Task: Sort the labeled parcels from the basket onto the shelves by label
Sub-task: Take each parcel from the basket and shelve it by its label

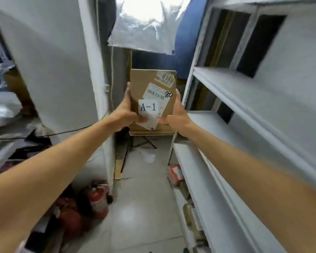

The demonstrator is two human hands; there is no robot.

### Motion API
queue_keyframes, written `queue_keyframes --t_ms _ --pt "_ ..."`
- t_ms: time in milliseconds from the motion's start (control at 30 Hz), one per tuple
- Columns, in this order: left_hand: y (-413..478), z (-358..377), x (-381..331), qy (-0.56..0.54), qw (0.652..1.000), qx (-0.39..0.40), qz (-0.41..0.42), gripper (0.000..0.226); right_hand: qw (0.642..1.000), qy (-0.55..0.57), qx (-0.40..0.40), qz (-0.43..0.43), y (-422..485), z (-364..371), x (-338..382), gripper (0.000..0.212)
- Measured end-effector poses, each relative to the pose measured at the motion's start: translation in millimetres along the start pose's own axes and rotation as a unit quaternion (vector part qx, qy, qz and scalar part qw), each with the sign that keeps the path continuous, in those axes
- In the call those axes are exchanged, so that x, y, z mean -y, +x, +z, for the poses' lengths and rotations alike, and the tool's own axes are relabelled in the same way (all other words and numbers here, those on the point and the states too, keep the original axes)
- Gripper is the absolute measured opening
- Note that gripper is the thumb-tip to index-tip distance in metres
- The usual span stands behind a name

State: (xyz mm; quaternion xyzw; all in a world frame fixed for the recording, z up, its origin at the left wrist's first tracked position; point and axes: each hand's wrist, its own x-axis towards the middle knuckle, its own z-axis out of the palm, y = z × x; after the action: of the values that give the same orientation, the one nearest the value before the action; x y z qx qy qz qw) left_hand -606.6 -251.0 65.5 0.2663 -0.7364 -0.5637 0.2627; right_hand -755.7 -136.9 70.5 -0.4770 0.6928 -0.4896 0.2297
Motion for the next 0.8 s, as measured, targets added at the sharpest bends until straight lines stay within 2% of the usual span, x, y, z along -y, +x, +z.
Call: queue_keyframes --t_ms 67,300,367,500,700,800 --pt "33 20 -21 -0.008 0.998 0.043 0.034 0.131 0.998 -0.025 -0.059 0.014 3 -31 5 0.122" --pt "97 85 -93 -0.075 0.958 0.240 0.134 0.126 0.963 -0.090 -0.252 0.020 -19 -113 34 0.106" --pt "103 110 -109 -0.084 0.946 0.284 0.135 0.121 0.944 -0.122 -0.303 0.036 -32 -132 35 0.108" --pt "99 173 -130 -0.100 0.924 0.345 0.133 0.091 0.897 -0.164 -0.400 0.091 -77 -168 32 0.118" --pt "63 275 -147 -0.129 0.875 0.440 0.156 0.083 0.823 -0.203 -0.503 0.169 -166 -207 23 0.121" --pt "50 322 -152 -0.132 0.865 0.457 0.157 0.076 0.790 -0.214 -0.539 0.197 -200 -228 11 0.119"
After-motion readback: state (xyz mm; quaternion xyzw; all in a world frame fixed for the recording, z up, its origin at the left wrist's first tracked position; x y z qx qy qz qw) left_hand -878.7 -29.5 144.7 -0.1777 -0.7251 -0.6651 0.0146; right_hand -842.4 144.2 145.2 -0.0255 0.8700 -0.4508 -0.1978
